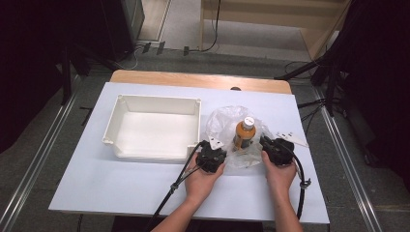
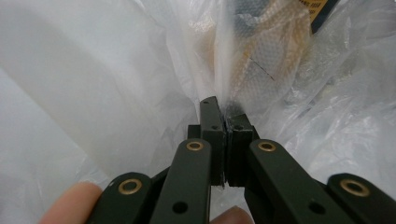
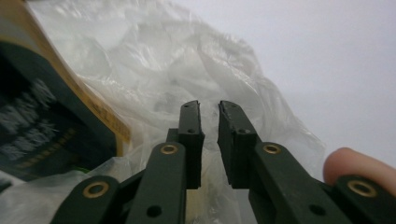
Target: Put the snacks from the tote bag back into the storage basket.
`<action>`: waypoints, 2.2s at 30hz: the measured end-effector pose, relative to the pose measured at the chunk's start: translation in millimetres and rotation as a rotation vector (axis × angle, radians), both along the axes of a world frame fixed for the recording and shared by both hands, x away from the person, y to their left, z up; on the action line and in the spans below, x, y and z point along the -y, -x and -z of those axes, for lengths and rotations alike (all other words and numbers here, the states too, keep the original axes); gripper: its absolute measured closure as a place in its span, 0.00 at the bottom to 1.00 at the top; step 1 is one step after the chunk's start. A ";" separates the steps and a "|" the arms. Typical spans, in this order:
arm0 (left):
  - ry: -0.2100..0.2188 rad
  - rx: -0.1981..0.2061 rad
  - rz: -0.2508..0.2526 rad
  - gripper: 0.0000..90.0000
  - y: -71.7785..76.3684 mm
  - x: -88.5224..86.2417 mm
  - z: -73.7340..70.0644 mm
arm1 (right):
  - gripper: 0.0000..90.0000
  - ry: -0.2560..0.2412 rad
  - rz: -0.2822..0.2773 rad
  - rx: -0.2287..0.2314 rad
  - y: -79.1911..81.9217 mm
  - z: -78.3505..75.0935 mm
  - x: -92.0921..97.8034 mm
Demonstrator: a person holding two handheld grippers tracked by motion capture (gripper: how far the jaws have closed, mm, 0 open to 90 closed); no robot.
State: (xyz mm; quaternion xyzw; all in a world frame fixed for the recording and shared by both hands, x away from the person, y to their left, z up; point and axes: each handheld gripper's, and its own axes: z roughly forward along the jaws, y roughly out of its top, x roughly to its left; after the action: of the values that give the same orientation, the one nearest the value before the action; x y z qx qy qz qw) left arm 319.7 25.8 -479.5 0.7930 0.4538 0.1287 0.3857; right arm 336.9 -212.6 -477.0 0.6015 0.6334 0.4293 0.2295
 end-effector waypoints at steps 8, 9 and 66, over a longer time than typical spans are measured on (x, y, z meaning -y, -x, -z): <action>0.002 0.000 -0.001 1.00 0.0 0.0 0.1 | 0.71 -0.053 -0.059 0.138 22.0 -29.3 8.3; 0.002 0.000 -0.001 1.00 0.0 0.0 0.1 | 0.65 -0.048 -0.079 0.182 28.5 -39.4 4.8; 0.146 0.117 0.050 0.67 27.5 -28.8 -10.8 | 0.35 -0.007 -0.139 0.257 15.9 -34.8 -64.2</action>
State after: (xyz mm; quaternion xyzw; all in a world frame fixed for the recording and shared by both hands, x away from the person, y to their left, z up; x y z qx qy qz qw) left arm 292.2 54.7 -468.7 0.7650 0.4186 0.1315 0.4714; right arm 321.0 -148.5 -442.1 0.4973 0.6373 0.5199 0.2763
